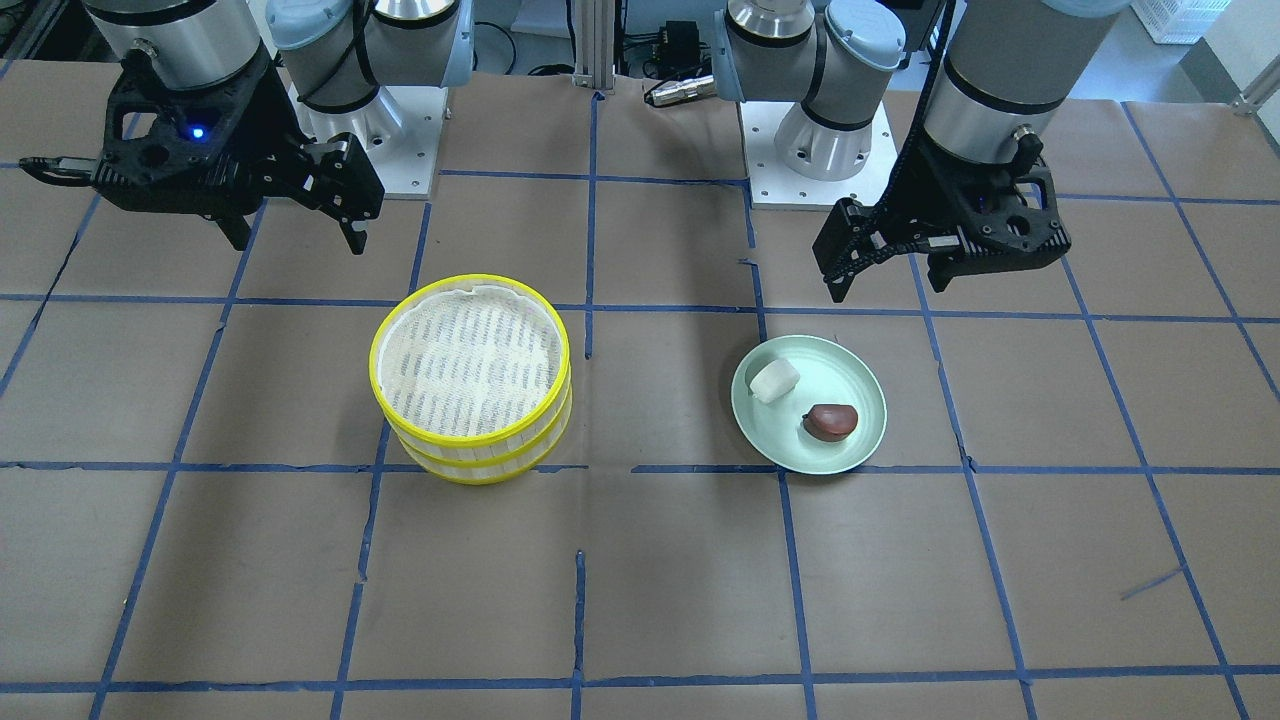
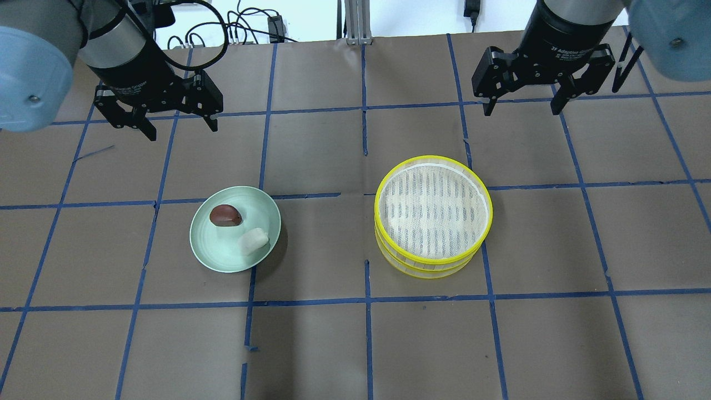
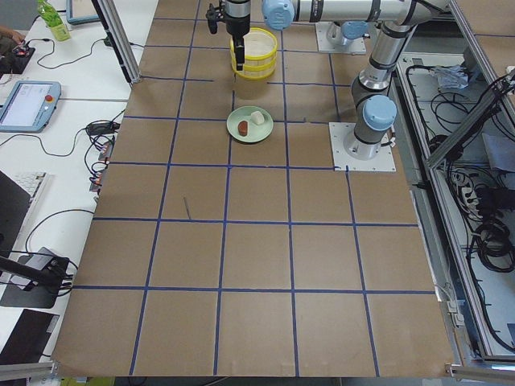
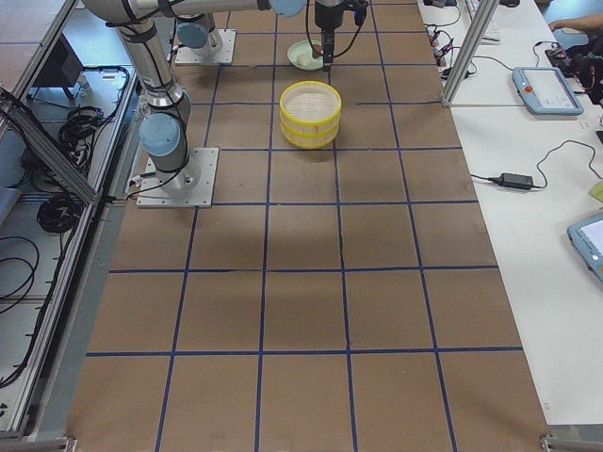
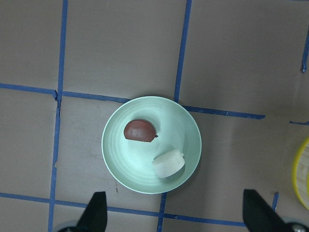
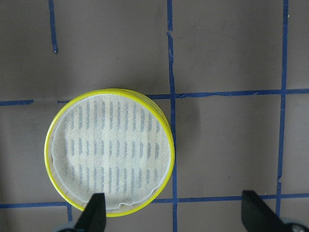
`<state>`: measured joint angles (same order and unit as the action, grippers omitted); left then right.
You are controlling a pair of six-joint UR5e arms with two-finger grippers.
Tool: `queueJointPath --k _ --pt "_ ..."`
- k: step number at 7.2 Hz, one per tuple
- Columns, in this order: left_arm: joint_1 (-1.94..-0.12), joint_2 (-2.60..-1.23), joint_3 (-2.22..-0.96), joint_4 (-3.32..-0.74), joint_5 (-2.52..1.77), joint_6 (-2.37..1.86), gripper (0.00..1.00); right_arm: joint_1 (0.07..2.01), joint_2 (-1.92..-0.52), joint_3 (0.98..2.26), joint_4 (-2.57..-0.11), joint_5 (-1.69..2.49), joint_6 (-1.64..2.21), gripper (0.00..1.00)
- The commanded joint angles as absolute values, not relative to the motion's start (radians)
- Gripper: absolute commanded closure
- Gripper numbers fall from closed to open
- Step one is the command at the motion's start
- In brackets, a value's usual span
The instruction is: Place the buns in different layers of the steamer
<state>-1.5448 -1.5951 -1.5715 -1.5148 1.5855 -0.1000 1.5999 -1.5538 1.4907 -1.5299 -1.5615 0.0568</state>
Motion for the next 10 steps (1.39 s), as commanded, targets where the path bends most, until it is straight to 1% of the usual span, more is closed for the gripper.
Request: queueJointPath --k 1,3,4,5,6,7,8,9,10 --pt "-1.545 -1.594 -1.572 -1.513 1.585 -0.089 0.0 1.6 -1.554 1.491 -1.528 -1.562 0.055 0.0" --pt "-1.542 -1.594 -1.572 -1.511 1.585 -0.083 0.0 1.6 -1.554 1.494 -1.523 -1.562 0.054 0.0" --pt "-1.543 -1.594 -1.574 -1.514 1.592 -0.083 0.0 1.604 -1.558 1.523 -1.522 -1.56 0.061 0.0" --pt "-1.536 -1.594 -1.583 -1.523 1.598 -0.066 0.0 1.605 -1.549 1.581 -1.541 -1.554 0.057 0.0" --pt "-1.49 -1.601 -1.601 -1.51 1.586 0.021 0.0 1.605 -1.519 1.68 -1.657 -1.554 0.058 0.0" --pt "-1.462 -1.623 -1.646 -1.467 1.583 0.034 0.0 1.6 -1.51 1.804 -1.821 -1.555 0.055 0.0" --pt "-1.462 -1.635 -1.702 -1.374 1.583 0.035 0.0 1.591 -1.499 1.897 -1.954 -1.557 0.052 0.02" --pt "-1.463 -1.687 -1.753 -1.286 1.554 0.029 0.0 1.591 -1.48 1.942 -2.039 -1.559 0.051 0.05" --pt "-1.469 -1.751 -1.793 -1.191 1.511 0.023 0.0 1.591 -1.458 1.945 -2.06 -1.571 0.043 0.07"
